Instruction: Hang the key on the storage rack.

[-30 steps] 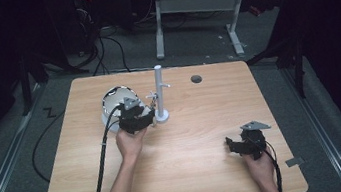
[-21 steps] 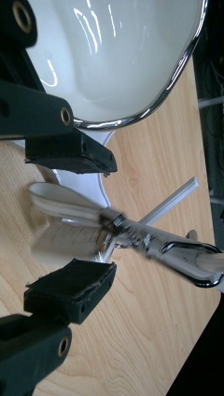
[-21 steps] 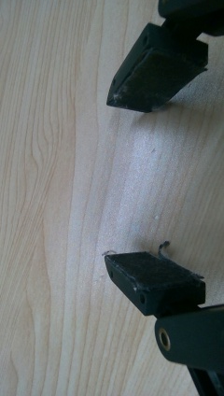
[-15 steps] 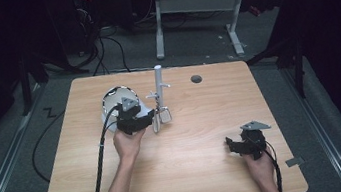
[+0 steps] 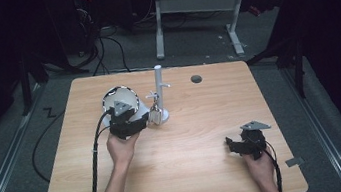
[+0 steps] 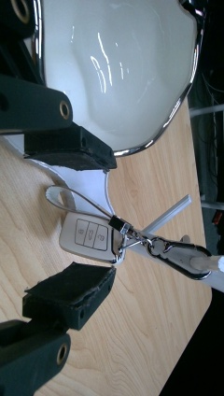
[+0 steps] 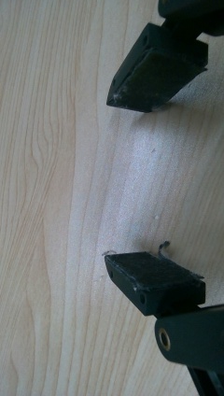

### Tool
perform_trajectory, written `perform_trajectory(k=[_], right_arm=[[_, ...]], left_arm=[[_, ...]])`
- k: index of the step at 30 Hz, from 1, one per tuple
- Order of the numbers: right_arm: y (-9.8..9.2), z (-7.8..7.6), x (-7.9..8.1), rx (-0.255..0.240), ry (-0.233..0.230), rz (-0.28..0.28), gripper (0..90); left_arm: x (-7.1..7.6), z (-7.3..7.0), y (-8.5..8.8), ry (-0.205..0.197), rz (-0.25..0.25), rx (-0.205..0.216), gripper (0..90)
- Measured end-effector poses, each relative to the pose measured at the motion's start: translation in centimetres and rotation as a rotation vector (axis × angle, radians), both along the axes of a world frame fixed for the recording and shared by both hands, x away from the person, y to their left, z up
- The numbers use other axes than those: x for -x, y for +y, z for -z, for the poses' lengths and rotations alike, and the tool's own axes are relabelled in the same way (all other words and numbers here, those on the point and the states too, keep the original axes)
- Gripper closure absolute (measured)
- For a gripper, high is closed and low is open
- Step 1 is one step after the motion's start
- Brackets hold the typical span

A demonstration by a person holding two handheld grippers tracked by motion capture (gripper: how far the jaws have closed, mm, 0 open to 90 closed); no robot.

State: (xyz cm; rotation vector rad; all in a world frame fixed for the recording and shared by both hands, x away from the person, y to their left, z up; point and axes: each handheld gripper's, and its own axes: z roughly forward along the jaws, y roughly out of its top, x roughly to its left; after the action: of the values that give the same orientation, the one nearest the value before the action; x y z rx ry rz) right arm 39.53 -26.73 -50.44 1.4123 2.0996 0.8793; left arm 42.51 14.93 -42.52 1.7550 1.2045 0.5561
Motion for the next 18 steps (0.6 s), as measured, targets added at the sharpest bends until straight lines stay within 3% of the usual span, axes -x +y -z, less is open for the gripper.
perform_trajectory(k=[7,18], right_arm=[[0.0,0.0,0.0,0.0,0.0,0.0,20.3],[0.0,0.0,0.0,0.0,0.0,0.001,20.3]], left_arm=[[1.0,-0.1,0.6,-0.009,0.001,0.022,41.6],[2.2,-0.8,0.7,-0.026,0.022,0.006,41.3]])
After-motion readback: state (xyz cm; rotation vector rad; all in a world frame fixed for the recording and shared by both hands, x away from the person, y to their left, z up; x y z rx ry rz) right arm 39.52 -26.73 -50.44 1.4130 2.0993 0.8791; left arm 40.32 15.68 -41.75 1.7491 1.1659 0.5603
